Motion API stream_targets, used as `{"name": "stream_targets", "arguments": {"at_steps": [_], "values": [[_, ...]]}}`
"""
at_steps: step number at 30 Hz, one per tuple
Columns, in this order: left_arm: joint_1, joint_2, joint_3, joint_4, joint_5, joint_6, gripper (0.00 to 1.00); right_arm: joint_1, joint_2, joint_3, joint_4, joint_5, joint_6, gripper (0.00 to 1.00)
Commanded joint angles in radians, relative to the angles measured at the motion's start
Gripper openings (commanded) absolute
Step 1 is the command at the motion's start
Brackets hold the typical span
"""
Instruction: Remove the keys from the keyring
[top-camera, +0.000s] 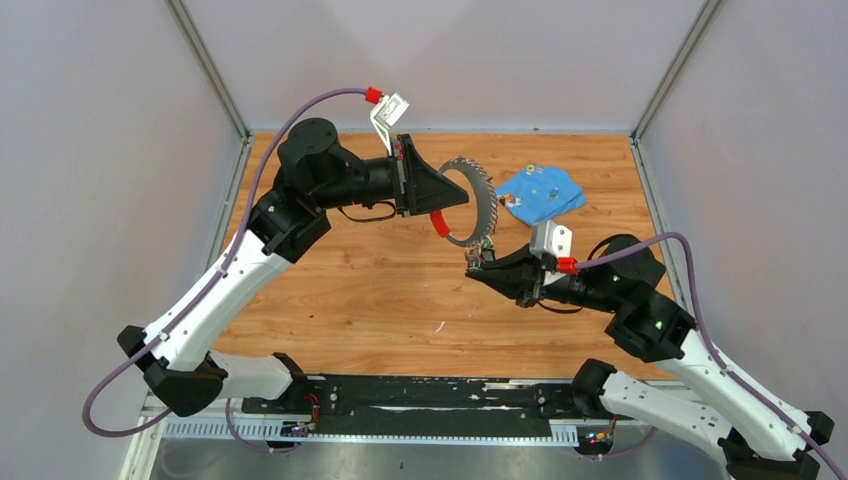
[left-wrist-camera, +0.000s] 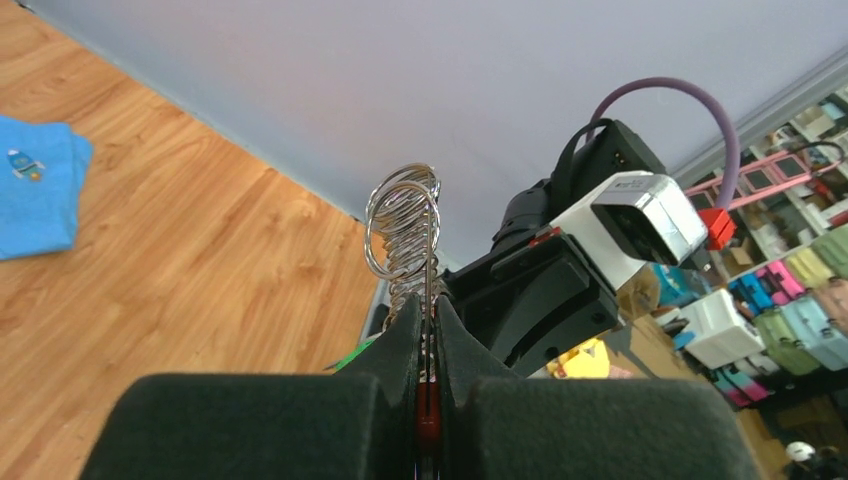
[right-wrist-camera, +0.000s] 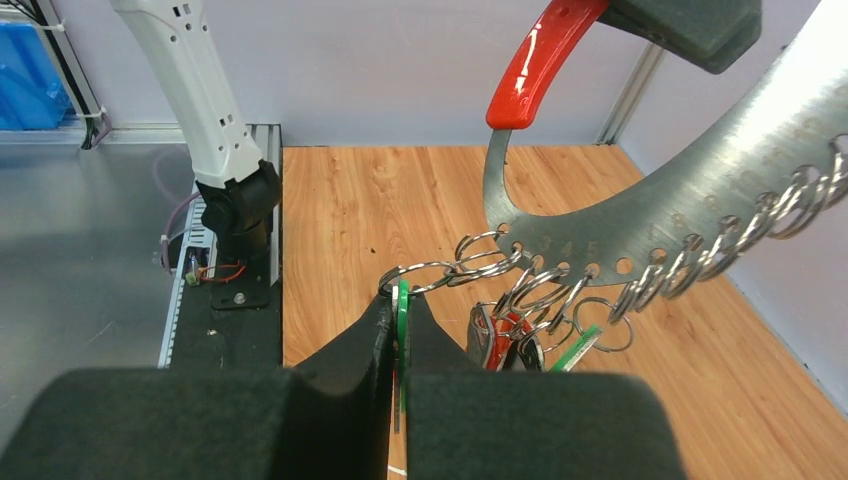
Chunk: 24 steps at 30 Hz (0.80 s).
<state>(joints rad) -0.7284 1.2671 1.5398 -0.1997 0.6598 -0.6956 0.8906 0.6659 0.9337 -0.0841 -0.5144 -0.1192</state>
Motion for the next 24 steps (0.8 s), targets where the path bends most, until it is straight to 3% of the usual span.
{"name": "stream_targets", "arguments": {"at_steps": [1,24], "values": [[0.003,-0.037,-0.003,-0.035,-0.019,0.117,0.00,0.013,0.000,0.012,-0.022,0.009,0.024,0.01],[0.000,-0.064,0.017,-0.180,-0.023,0.355,0.00,0.013,0.074,0.090,-0.129,0.086,0.029,0.01]]}}
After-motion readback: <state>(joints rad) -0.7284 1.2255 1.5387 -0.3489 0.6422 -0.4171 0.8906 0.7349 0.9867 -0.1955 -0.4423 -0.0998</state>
